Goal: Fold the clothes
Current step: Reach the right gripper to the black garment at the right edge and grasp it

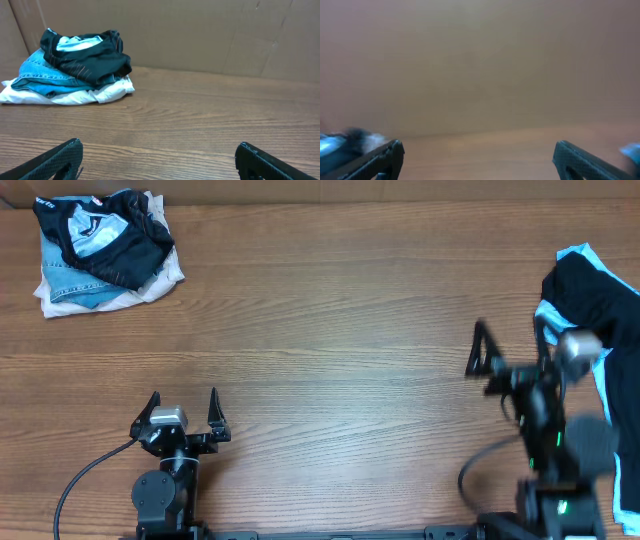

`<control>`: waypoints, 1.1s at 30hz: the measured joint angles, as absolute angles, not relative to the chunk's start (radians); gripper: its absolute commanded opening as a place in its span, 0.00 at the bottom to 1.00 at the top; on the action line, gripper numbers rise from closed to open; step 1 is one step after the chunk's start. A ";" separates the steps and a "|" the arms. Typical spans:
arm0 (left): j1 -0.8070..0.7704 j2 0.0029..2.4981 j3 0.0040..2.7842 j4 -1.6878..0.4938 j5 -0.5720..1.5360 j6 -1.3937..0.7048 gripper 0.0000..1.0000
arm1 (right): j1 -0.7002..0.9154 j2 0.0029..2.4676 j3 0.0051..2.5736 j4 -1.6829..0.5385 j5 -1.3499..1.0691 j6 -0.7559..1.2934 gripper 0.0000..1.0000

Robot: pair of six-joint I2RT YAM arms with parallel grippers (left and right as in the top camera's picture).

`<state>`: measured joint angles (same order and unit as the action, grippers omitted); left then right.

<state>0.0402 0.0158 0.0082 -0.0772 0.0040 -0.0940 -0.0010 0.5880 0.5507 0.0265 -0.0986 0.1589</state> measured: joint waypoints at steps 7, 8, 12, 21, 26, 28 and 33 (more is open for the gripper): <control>0.040 0.014 0.008 -0.076 0.004 -0.094 1.00 | -0.226 1.149 0.974 -0.267 0.020 0.130 1.00; 0.040 0.014 0.008 -0.077 0.004 -0.094 1.00 | -0.257 1.220 1.027 -0.282 0.026 0.130 1.00; 0.040 0.014 0.008 -0.076 0.004 -0.094 1.00 | -0.349 1.475 1.141 -0.320 0.047 0.130 1.00; 0.040 0.014 0.008 -0.077 0.004 -0.094 1.00 | -0.357 1.660 1.141 -0.165 0.054 0.031 1.00; 0.040 0.014 0.008 -0.077 0.004 -0.094 1.00 | -0.352 1.766 1.171 -0.089 0.113 -0.089 1.00; 0.040 0.014 0.008 -0.077 0.004 -0.094 1.00 | -0.352 1.827 1.199 -0.089 0.140 -0.133 1.00; 0.040 0.014 0.008 -0.077 0.004 -0.094 1.00 | -0.352 1.988 1.268 -0.091 0.234 -0.234 0.99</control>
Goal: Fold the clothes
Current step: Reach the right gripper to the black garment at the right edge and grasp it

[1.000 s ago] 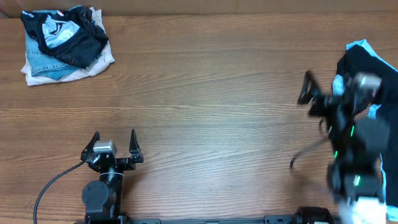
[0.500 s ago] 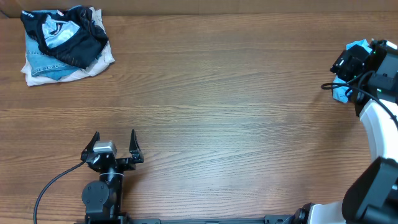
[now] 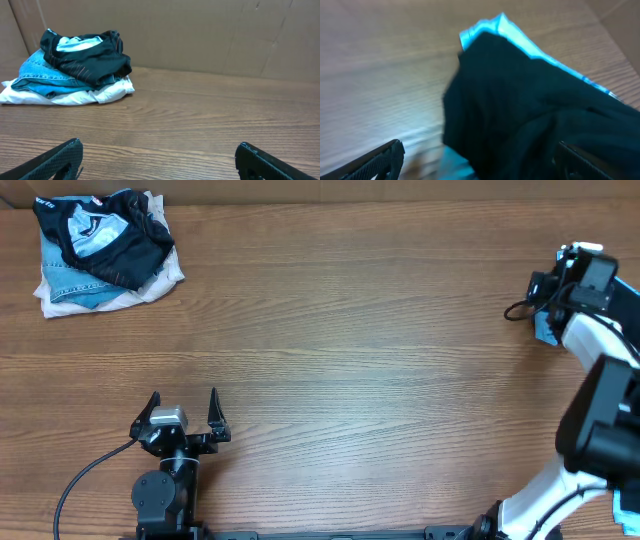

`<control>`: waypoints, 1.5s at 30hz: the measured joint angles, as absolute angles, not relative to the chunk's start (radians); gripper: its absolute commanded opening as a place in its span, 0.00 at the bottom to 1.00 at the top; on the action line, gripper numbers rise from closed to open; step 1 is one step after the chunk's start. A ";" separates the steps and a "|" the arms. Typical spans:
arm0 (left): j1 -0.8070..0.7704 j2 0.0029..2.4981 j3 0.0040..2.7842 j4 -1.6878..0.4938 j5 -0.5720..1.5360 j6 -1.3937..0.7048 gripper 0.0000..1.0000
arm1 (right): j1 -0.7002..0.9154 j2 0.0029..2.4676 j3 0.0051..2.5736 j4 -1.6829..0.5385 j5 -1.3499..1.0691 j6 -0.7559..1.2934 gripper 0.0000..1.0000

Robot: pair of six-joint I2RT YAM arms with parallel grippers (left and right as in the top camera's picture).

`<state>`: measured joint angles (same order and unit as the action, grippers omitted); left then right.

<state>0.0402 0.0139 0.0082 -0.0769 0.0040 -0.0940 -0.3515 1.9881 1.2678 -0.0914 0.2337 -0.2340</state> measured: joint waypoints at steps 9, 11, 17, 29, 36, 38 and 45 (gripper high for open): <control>0.040 0.014 0.008 -0.077 0.004 -0.094 1.00 | -0.352 2.128 1.374 -0.074 0.296 -0.287 0.83; 0.040 0.014 0.008 -0.077 0.004 -0.094 1.00 | -0.352 2.136 1.380 -0.064 0.297 -0.294 0.83; 0.040 0.014 0.008 -0.077 0.004 -0.094 1.00 | -0.352 2.190 1.387 -0.035 0.300 -0.315 0.82; 0.040 0.014 0.008 -0.077 0.004 -0.094 1.00 | -0.350 2.227 1.394 0.027 0.302 -0.316 0.32; 0.040 0.014 0.008 -0.077 0.004 -0.094 1.00 | -0.348 2.227 1.396 0.031 0.309 -0.269 0.09; 0.040 0.014 0.008 -0.077 0.004 -0.094 1.00 | -0.348 2.227 1.400 0.030 0.312 -0.247 0.05; 0.040 0.014 0.008 -0.077 0.004 -0.094 1.00 | -0.348 2.227 1.430 -0.030 0.315 -0.163 0.04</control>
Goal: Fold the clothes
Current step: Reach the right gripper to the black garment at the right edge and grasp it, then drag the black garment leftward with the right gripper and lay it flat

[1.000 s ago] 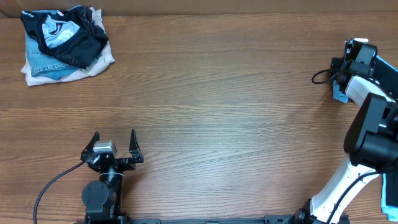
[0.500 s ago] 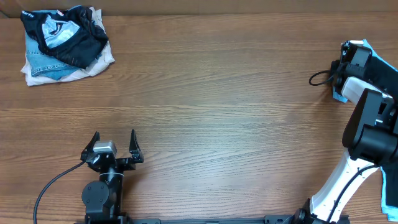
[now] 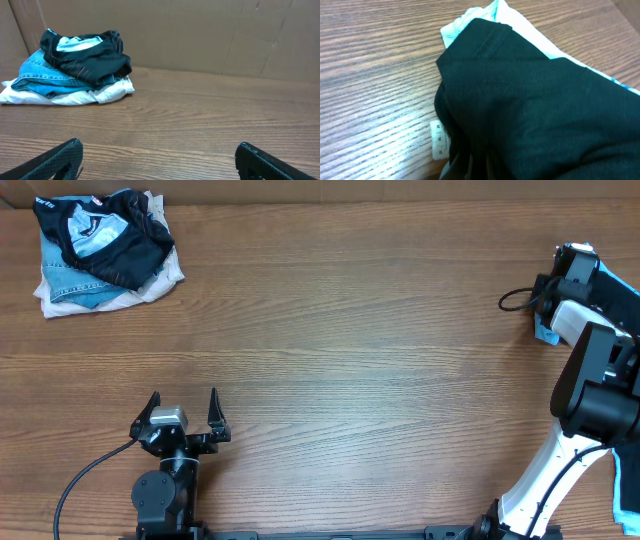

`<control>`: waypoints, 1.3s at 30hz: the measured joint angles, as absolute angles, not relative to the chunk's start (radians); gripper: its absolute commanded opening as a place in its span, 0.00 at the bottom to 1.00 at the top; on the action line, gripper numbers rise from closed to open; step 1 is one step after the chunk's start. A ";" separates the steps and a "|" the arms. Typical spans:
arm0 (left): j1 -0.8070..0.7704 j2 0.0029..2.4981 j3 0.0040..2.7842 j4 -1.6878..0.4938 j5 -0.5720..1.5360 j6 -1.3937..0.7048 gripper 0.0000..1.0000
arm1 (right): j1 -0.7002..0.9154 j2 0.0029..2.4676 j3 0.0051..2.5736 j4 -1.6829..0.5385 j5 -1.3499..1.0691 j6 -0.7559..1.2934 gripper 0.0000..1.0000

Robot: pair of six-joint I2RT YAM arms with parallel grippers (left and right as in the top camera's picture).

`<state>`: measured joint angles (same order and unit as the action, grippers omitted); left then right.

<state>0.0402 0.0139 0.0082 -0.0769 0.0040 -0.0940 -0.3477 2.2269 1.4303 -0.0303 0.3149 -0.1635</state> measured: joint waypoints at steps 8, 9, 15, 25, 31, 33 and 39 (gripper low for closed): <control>0.040 0.014 0.008 -0.077 0.004 -0.094 1.00 | -0.348 2.156 1.439 -0.076 0.315 -0.029 0.04; 0.040 0.014 0.008 -0.077 0.004 -0.094 1.00 | -0.348 2.135 1.439 -0.081 0.314 -0.020 0.04; 0.040 0.014 0.008 -0.077 0.004 -0.094 1.00 | -0.348 1.959 1.440 -0.143 0.314 0.031 0.04; 0.040 0.014 0.008 -0.077 0.004 -0.094 1.00 | -0.348 1.752 1.440 -0.183 0.396 0.134 0.04; 0.040 0.014 0.008 -0.077 0.004 -0.094 1.00 | -0.348 1.646 1.440 -0.197 0.489 0.147 0.04; 0.040 0.014 0.008 -0.077 0.004 -0.094 1.00 | -0.347 1.602 1.440 -0.200 0.503 0.150 0.04; 0.040 0.014 0.008 -0.077 0.004 -0.094 1.00 | -0.305 1.428 1.440 -0.211 0.527 0.154 0.04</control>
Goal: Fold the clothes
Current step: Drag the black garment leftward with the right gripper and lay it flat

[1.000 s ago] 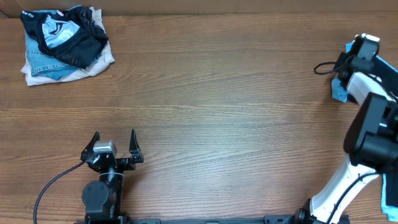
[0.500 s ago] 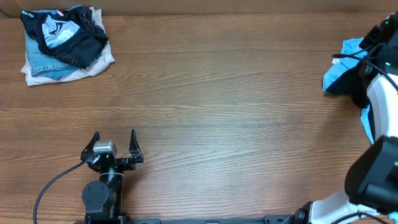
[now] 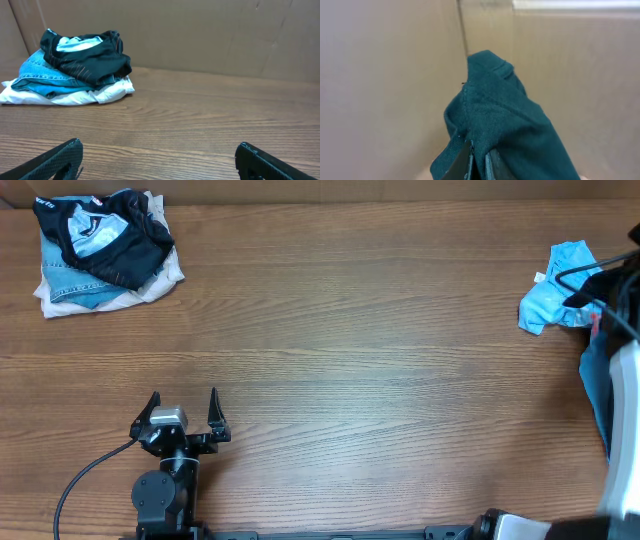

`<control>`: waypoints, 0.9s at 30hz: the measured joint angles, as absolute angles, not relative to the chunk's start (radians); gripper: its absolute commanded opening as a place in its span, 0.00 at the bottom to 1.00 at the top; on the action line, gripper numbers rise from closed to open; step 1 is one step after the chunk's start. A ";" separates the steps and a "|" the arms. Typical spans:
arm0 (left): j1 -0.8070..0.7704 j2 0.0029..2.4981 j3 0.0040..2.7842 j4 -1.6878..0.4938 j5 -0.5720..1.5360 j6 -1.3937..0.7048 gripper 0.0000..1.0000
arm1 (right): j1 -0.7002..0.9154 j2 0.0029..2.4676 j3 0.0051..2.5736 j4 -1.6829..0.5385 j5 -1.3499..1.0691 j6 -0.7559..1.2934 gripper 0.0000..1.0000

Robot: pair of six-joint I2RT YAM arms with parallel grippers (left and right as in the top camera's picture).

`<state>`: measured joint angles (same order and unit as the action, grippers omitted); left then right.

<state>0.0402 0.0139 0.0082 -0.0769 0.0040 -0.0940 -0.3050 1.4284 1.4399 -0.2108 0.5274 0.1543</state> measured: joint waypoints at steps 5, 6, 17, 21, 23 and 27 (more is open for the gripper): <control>0.040 0.014 0.008 -0.077 0.004 -0.094 1.00 | -0.170 1.292 1.440 -0.235 0.533 0.157 0.04; 0.040 0.014 0.008 -0.077 0.004 -0.094 1.00 | -0.139 1.275 1.440 -0.239 0.534 0.157 0.04; 0.040 0.014 0.008 -0.077 0.004 -0.094 1.00 | 0.277 1.269 1.442 -0.367 0.457 0.308 0.04; 0.040 0.014 0.008 -0.077 0.004 -0.094 1.00 | 0.374 1.391 1.448 -0.385 0.319 0.435 0.04; 0.040 0.014 0.008 -0.077 0.004 -0.094 1.00 | 0.414 1.485 1.450 -0.366 0.243 0.507 0.04; 0.040 0.014 0.008 -0.077 0.004 -0.094 1.00 | 0.487 1.704 1.450 -0.247 0.099 0.625 0.04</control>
<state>0.0402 0.0139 0.0082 -0.0769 0.0040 -0.0940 0.4870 1.7042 1.4502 -0.2474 0.0994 0.6250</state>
